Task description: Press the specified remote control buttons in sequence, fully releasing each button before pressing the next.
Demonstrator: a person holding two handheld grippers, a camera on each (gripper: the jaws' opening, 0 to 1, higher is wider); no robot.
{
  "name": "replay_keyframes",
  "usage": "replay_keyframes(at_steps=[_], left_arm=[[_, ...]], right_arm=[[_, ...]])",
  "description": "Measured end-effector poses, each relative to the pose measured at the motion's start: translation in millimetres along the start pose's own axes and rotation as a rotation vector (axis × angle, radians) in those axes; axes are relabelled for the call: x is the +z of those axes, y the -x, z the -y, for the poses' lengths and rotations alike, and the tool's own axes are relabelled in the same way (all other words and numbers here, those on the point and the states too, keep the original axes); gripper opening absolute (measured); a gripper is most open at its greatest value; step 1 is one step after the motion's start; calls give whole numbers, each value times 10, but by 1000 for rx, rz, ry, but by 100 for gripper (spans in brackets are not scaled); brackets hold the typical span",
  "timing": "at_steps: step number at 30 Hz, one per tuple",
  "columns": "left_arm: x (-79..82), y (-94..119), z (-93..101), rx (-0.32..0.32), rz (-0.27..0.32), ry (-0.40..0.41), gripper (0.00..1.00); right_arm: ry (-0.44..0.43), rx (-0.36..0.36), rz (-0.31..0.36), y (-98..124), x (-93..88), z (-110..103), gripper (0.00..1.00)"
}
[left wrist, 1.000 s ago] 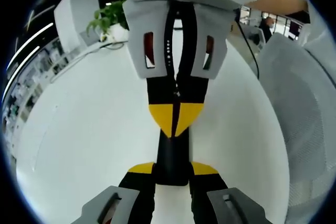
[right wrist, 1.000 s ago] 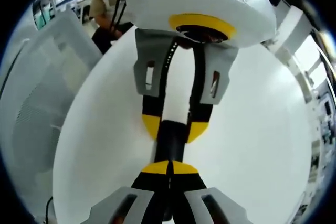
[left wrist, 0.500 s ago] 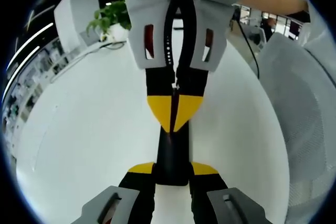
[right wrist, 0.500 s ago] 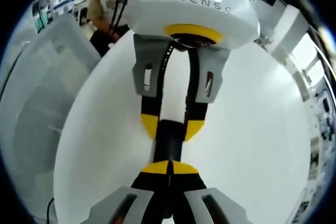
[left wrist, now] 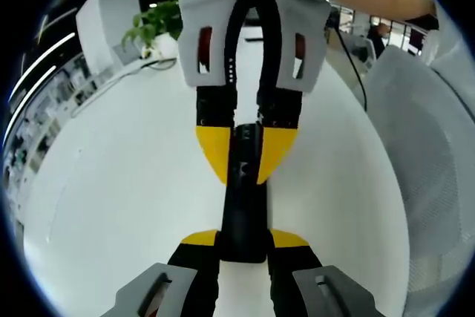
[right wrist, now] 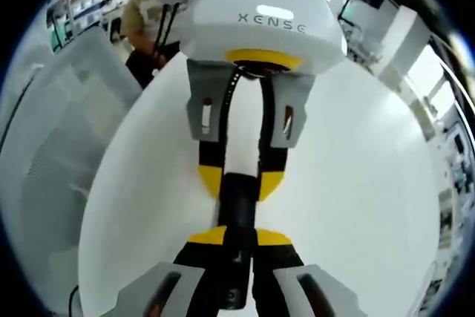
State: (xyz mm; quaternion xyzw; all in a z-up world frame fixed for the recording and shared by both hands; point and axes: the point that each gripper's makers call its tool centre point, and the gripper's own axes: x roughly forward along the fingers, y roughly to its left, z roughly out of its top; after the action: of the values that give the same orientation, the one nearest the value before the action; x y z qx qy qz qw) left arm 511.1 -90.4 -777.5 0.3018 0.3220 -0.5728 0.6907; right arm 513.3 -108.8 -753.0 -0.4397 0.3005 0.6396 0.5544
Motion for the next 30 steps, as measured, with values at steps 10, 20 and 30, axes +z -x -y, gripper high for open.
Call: replay_keyframes(at_steps=[10,20,30], left_arm=[[-2,2,-2,2,1,0,24],[0,6,-1,2,15,2,24],[6,6,5,1,21,3,24]], right_arm=[[0,-20,10,24,-5,-4,14],[-30,-41,51,75,2,42,17],[-63,-45,64,110,-98,51,23]])
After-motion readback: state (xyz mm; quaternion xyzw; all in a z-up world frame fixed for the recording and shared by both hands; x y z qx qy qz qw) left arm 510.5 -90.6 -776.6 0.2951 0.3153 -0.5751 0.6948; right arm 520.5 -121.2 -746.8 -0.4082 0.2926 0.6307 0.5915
